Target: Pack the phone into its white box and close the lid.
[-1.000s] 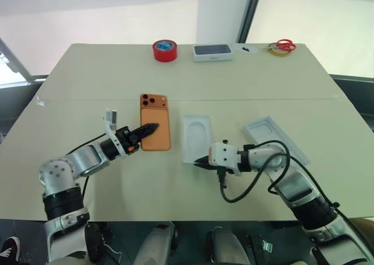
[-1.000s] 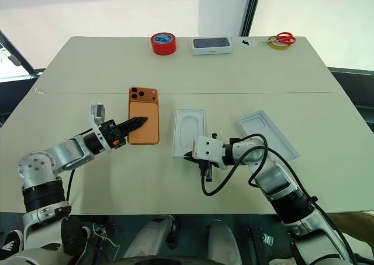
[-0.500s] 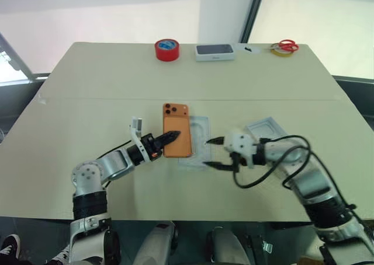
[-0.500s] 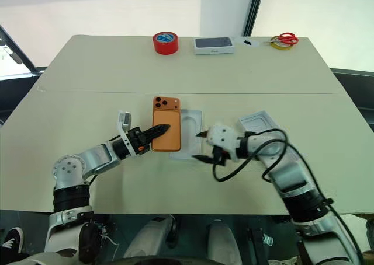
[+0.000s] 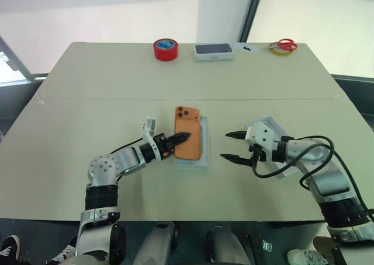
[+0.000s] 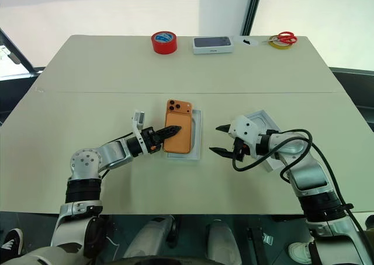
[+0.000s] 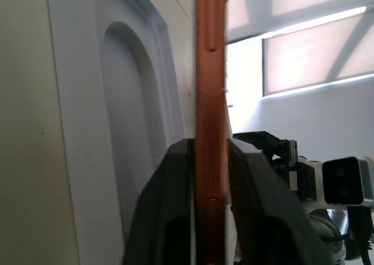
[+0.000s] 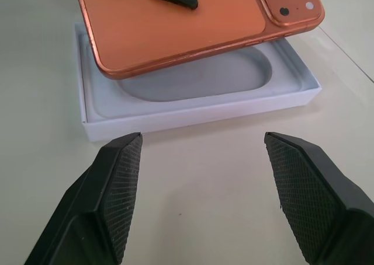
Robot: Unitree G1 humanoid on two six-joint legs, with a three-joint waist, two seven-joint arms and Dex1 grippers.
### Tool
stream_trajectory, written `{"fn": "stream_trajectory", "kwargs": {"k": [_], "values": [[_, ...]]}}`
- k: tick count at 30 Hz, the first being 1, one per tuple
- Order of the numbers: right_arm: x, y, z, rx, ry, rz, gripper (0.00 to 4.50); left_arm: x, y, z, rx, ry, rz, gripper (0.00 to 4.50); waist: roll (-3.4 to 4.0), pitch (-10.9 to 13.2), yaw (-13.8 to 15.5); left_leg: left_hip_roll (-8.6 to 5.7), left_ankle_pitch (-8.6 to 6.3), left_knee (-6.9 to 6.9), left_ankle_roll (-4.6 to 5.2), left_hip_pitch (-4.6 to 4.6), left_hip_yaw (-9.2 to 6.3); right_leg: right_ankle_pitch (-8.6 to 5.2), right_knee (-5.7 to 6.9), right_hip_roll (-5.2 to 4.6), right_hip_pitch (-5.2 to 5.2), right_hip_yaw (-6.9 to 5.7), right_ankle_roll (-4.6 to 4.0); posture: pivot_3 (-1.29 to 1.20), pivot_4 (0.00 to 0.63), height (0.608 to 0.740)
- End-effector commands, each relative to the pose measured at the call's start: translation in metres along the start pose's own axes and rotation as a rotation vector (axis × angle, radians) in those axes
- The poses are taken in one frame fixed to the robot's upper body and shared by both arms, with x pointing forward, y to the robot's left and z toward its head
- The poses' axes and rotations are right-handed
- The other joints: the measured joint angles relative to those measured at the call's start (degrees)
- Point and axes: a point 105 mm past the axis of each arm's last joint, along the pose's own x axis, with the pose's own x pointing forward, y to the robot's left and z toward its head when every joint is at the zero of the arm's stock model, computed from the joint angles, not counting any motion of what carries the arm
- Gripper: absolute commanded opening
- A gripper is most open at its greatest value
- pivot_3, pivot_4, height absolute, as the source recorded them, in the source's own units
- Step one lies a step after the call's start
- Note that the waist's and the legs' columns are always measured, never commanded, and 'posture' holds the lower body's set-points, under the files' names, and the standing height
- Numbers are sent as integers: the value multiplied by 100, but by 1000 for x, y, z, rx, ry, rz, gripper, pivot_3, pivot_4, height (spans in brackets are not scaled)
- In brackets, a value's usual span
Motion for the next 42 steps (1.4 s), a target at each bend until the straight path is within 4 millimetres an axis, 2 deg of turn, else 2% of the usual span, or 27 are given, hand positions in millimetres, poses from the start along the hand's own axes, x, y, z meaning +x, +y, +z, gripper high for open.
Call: {"fn": "stream_trajectory", "kwargs": {"k": [1, 3, 14, 21, 22, 24, 25, 29, 31, 32, 35, 38, 42], "values": [[-2, -5, 10, -38, -29, -15, 3531, 4, -17, -3, 45, 66, -66, 2872, 1, 0, 3, 0, 0, 2, 0, 0, 0, 0, 0, 0, 2, -1, 0, 0, 150, 740], [0, -6, 11, -41, -34, -16, 3531, 4, -17, -4, 61, 73, -49, 3875, 1, -1, 13, 0, -1, 5, 1, 0, 0, 0, 0, 0, 4, -1, 0, 0, 150, 740], [1, -8, 6, -44, -24, -24, 3531, -15, -21, -2, 126, 40, -5, 3875, 2, -1, 4, 0, -2, 10, 2, 0, -1, 0, 0, 0, 5, -1, 0, 0, 150, 740], [6, -9, 3, -50, -15, -29, 3531, -34, -15, 15, 204, -11, 69, 3875, 3, 0, 5, 0, -2, 10, 2, 0, -1, -1, 0, 0, 5, 0, -1, 0, 150, 740], [7, -9, 2, -50, -9, -29, 3273, -36, -13, 16, 215, -16, 87, 3913, 3, 0, 6, 0, -2, 10, 2, 0, -1, 0, 0, 0, 5, 0, -1, 0, 150, 740], [9, -12, -1, -62, 4, -48, 2650, -40, -6, 19, 252, -21, 137, 3383, 4, 0, 4, 0, -2, 9, 2, 0, -1, -1, 0, 0, 5, 0, -2, 0, 150, 740], [11, -15, -3, -82, 13, -67, 2145, -41, 1, 22, 323, -29, 199, 3109, 4, 0, 4, 0, -2, 9, 2, 1, -1, -1, 0, 0, 4, 0, -2, 0, 150, 740], [19, -23, -12, -127, 67, -116, 107, -35, 13, 33, 522, -18, 311, 1102, 7, 2, 12, 0, -2, 8, 1, 1, 2, -9, 0, 0, 4, 1, -20, 0, 150, 740], [23, -24, -15, -146, 84, -114, 0, -31, 23, 27, 612, 66, 376, 61, 8, 2, 27, -1, -2, 8, 1, 1, 1, -9, -1, 0, 4, 1, -20, 0, 150, 740], [25, -23, -16, -162, 97, -106, 0, -31, 27, 25, 648, 98, 394, 61, 8, 3, 34, -2, -2, 7, 1, 0, 1, -9, -1, 0, 3, 1, -19, 0, 150, 740], [31, -20, -21, -182, 123, -96, 0, -17, 29, 15, 614, 160, 350, 61, 10, 2, 89, -3, -2, 3, 1, 3, 1, -9, 0, 0, 3, 2, -19, 0, 150, 740], [35, -18, -23, -198, 136, -88, 0, 3, 23, 0, 612, 231, 274, 61, 11, 1, 134, -2, -2, 3, 1, 5, 1, -2, 0, 1, 3, 2, -6, 0, 150, 740], [29, -19, -23, -212, 147, -90, 0, 27, 14, -16, 634, 315, 184, 61, 10, 2, 153, -12, -2, 4, 1, 4, -1, 1, 0, -4, 6, 1, 0, 0, 150, 740]]}}
